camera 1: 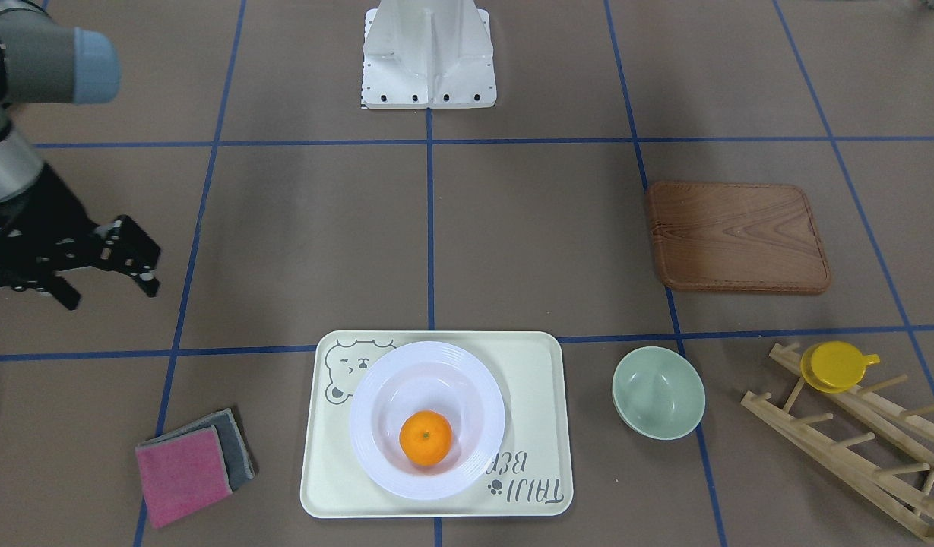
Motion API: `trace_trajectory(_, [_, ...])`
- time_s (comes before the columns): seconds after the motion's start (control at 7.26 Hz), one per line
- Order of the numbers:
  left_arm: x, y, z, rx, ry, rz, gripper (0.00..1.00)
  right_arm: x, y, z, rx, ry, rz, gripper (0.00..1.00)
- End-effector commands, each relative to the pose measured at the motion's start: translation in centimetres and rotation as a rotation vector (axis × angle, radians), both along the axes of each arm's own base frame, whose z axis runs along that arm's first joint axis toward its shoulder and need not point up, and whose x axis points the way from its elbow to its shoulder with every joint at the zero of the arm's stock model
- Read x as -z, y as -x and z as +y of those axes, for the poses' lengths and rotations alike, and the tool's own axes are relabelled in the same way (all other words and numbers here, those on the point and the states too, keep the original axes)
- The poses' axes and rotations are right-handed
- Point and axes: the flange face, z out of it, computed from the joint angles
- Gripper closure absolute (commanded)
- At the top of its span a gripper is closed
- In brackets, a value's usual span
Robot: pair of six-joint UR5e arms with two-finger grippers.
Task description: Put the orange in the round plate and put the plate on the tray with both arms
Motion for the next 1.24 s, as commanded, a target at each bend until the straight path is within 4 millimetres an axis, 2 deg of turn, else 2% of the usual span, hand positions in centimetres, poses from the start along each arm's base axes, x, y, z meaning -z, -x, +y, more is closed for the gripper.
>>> trace_trajectory(0.0, [0.4,0.0,-0.4,0.000,-0.017,-0.003,0.00,-10.0,-10.1,2.0,0.142,-0.112,0.109,0.00])
trace_trajectory(0.28, [-1.0,0.1,0.7,0.004,0.013,-0.011,0.00,-16.8,-17.4,5.2,0.211,-0.139,0.134,0.00])
trace_trajectory(0.41, [-2.2,0.0,2.0,-0.002,0.023,-0.015,0.00,-19.2,-20.4,6.8,0.227,-0.127,0.149,0.00])
trace_trajectory(0.55, [-1.5,0.0,1.9,-0.003,-0.008,-0.005,0.00,-22.3,-23.0,9.2,0.254,-0.097,0.166,0.00])
trace_trajectory(0.69, [-2.2,-0.2,2.0,-0.008,0.006,-0.003,0.00,-25.7,-25.3,10.9,0.279,-0.088,0.177,0.00])
trace_trajectory(0.83, [-1.3,-0.2,2.1,-0.007,-0.006,-0.004,0.00,-28.6,-27.0,12.8,0.281,-0.062,0.176,0.00])
trace_trajectory(0.96, [-1.3,-0.2,2.0,-0.008,-0.010,-0.004,0.00,-30.6,-27.6,13.8,0.268,-0.016,0.170,0.00])
trace_trajectory(1.1, [-1.5,-0.3,2.2,-0.010,-0.002,-0.002,0.00,-31.1,-27.6,14.4,0.264,0.004,0.167,0.00])
